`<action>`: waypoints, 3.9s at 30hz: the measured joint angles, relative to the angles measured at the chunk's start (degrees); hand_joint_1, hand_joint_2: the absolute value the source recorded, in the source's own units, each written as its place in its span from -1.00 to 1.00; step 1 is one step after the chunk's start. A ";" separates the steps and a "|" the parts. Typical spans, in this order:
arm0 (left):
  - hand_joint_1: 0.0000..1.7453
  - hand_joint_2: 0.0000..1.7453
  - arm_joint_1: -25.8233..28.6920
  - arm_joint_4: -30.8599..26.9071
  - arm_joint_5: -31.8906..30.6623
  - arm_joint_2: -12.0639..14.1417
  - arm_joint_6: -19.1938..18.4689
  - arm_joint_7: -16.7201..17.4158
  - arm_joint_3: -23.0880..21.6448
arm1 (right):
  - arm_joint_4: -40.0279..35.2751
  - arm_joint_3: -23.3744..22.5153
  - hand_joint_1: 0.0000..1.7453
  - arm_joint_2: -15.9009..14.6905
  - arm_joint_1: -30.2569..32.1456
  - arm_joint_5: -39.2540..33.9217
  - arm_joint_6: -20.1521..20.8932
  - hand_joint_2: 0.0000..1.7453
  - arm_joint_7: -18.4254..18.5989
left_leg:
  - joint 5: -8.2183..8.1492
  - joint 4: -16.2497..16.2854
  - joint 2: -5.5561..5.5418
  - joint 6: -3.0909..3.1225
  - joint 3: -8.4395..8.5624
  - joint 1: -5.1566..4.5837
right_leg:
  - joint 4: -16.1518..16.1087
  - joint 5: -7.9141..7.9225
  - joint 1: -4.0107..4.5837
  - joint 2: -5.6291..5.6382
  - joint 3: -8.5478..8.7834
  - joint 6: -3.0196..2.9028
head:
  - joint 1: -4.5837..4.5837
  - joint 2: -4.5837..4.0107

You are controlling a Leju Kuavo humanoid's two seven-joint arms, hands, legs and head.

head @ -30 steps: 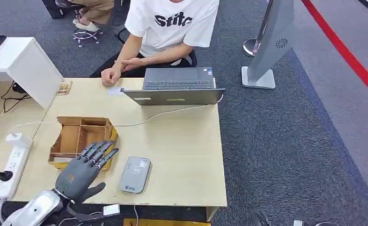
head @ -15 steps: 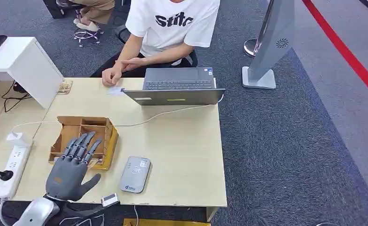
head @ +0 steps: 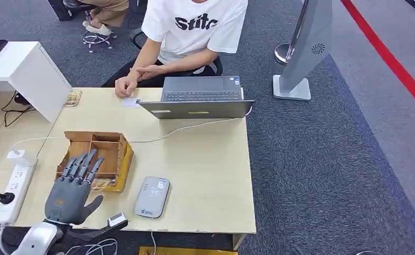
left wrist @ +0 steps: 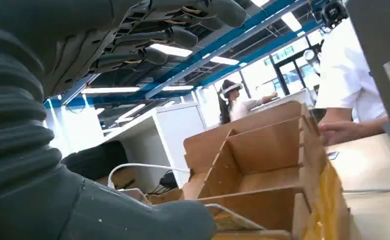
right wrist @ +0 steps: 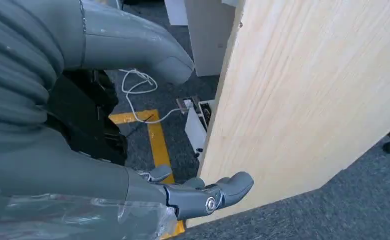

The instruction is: Pass the card to the sensor for recognition and then transmit it.

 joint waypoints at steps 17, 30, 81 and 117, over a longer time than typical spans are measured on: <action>-1.00 1.00 -1.23 2.14 -0.04 -0.24 -0.02 -0.02 0.83 | 0.02 -0.22 -1.00 0.00 -0.22 0.02 0.07 1.00 0.00 | 0.00 0.00 0.00 0.00 -0.02 0.00 | 0.00 0.00 0.00 0.00 0.01 0.00 | 0.00 -0.02; -1.00 1.00 -1.45 3.63 -0.53 -0.13 -1.84 -0.22 1.60 | 0.20 -0.26 -1.00 0.00 -0.57 -0.04 0.37 1.00 -0.11 | 0.00 0.00 0.00 0.00 -0.01 0.00 | 0.00 0.00 0.00 0.00 0.00 0.00 | 0.00 0.00; -1.00 1.00 -4.98 7.76 0.35 -2.23 -8.37 0.24 1.64 | 2.49 1.83 -1.00 -0.42 -1.80 -4.15 -1.49 1.00 -1.14 | 0.00 0.00 0.01 0.00 0.03 0.00 | 0.00 0.00 0.00 0.03 0.01 0.00 | 0.02 -0.02; 1.00 1.00 -6.30 5.12 2.38 -2.43 -8.42 1.03 1.64 | 2.47 2.23 -1.00 -0.70 -1.55 -4.41 -2.10 1.00 -0.94 | 0.01 0.01 0.00 0.00 0.01 0.00 | 0.00 0.00 0.00 0.01 -0.03 0.00 | 0.02 0.00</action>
